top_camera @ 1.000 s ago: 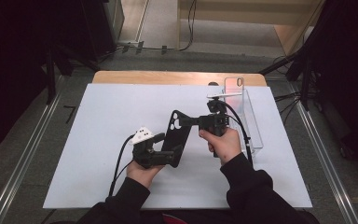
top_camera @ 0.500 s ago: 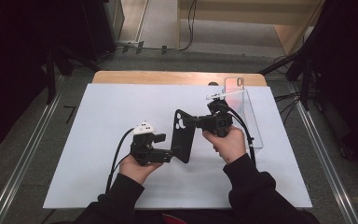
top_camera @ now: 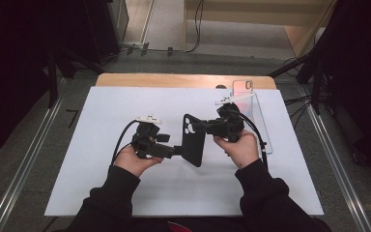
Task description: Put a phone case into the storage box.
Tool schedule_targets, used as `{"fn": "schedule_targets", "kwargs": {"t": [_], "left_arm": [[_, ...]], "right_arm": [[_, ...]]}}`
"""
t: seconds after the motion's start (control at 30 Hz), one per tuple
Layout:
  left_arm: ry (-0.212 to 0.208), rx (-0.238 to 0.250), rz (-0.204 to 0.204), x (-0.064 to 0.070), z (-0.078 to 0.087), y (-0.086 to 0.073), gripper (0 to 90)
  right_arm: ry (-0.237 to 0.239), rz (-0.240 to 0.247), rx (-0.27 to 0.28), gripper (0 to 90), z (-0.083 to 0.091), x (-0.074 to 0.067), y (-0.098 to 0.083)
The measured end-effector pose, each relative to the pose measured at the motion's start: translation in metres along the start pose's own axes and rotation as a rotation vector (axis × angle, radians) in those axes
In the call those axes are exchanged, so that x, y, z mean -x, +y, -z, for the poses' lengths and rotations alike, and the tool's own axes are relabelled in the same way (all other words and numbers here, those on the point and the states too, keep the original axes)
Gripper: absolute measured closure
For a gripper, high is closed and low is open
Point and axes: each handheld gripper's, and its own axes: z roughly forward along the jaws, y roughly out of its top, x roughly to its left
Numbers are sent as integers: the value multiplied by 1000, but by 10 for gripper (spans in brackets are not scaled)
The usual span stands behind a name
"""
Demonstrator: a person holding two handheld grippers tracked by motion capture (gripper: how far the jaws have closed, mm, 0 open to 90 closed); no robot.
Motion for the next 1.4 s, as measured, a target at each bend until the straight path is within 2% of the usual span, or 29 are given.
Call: {"fn": "schedule_targets", "kwargs": {"t": [0.13,0.17,0.23,0.3,0.37,0.5,0.57,0.63,0.77,0.97,1.1,1.4], "left_arm": [[-8,-12,-36,1,3,10,187],[-20,-6,-41,1,4,12,218],[-37,-25,-54,1,5,15,226],[-16,-51,-85,2,5,18,227],[17,-73,-90,3,5,21,227],[-8,-73,-79,0,4,22,280],[-7,-70,-97,0,3,22,280],[-13,-70,-133,0,4,22,280],[-54,-61,-151,-2,6,22,281],[-90,-57,-216,-1,9,20,280],[-107,-58,-241,1,9,20,280],[-131,-61,-276,1,6,18,289]], "right_arm": [[-3,30,1,768,1,0,0],[-2,40,3,768,1,0,0],[4,52,3,768,1,0,-1],[13,65,0,768,2,0,-1],[21,89,-8,768,2,1,-1],[39,116,-23,768,2,2,-2],[59,128,-26,768,2,3,-2],[88,137,-31,768,2,4,-2],[130,174,-47,768,3,4,-3],[190,220,-60,768,4,4,-4],[221,253,-72,767,3,1,-5],[281,289,-74,766,-3,-4,-7]]}}
